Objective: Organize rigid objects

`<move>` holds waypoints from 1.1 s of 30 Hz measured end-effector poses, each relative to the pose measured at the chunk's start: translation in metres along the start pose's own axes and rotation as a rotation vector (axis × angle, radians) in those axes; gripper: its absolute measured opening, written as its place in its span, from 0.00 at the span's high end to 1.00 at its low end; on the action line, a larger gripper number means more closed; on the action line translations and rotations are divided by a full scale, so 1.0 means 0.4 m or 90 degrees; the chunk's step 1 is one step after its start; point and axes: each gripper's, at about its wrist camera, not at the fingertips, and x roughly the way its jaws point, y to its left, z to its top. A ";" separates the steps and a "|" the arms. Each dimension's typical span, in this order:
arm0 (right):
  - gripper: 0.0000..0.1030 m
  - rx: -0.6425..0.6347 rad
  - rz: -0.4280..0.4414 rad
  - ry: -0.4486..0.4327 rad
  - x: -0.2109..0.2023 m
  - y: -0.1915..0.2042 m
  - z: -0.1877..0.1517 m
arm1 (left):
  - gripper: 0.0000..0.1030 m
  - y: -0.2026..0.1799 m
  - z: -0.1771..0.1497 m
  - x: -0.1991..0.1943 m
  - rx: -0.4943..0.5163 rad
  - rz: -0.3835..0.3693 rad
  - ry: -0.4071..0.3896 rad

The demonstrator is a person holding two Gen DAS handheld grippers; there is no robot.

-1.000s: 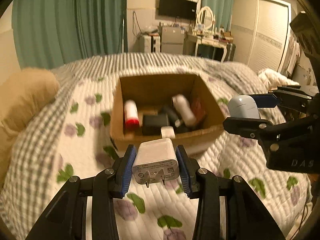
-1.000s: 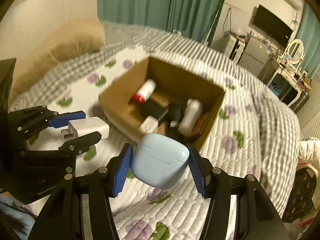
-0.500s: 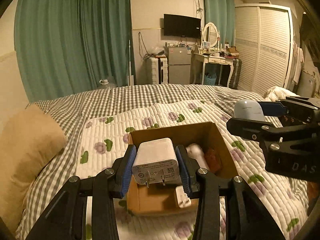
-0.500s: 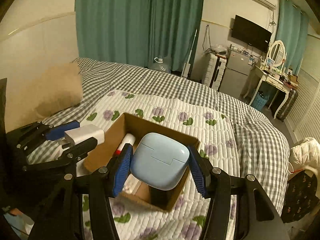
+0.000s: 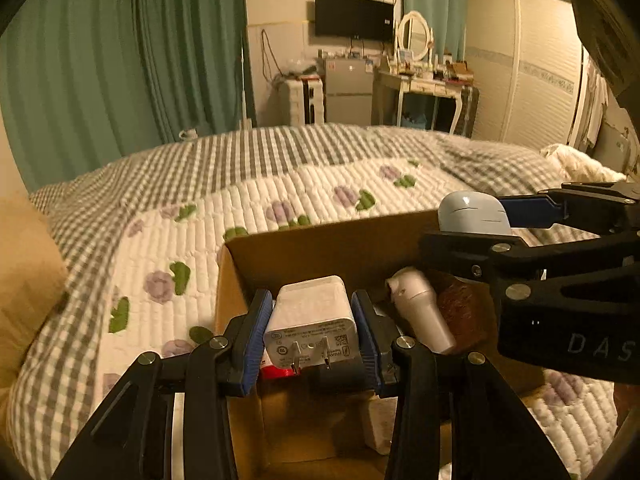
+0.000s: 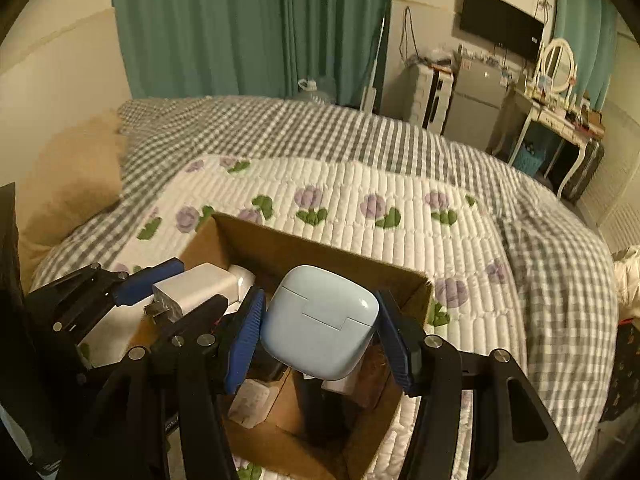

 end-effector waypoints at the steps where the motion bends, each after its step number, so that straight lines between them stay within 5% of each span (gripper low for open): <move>1: 0.46 0.001 0.001 0.006 0.019 -0.004 -0.002 | 0.59 0.002 -0.002 0.017 -0.001 -0.002 0.007; 15: 0.46 -0.008 0.005 0.055 0.196 -0.005 -0.004 | 0.59 -0.002 -0.014 0.119 0.004 -0.008 0.061; 18: 0.41 0.020 0.019 0.045 0.199 -0.017 0.000 | 0.50 -0.009 -0.014 0.110 0.014 -0.009 0.052; 20: 0.29 0.034 0.010 0.036 0.183 -0.024 0.004 | 0.37 -0.014 -0.011 0.097 0.019 0.008 0.042; 26: 0.29 0.051 -0.004 -0.007 0.055 -0.051 0.024 | 0.36 -0.010 0.017 0.023 0.007 0.008 0.019; 33: 0.29 0.050 -0.049 -0.090 -0.178 -0.065 0.039 | 0.36 -0.019 0.078 -0.164 0.012 0.024 -0.064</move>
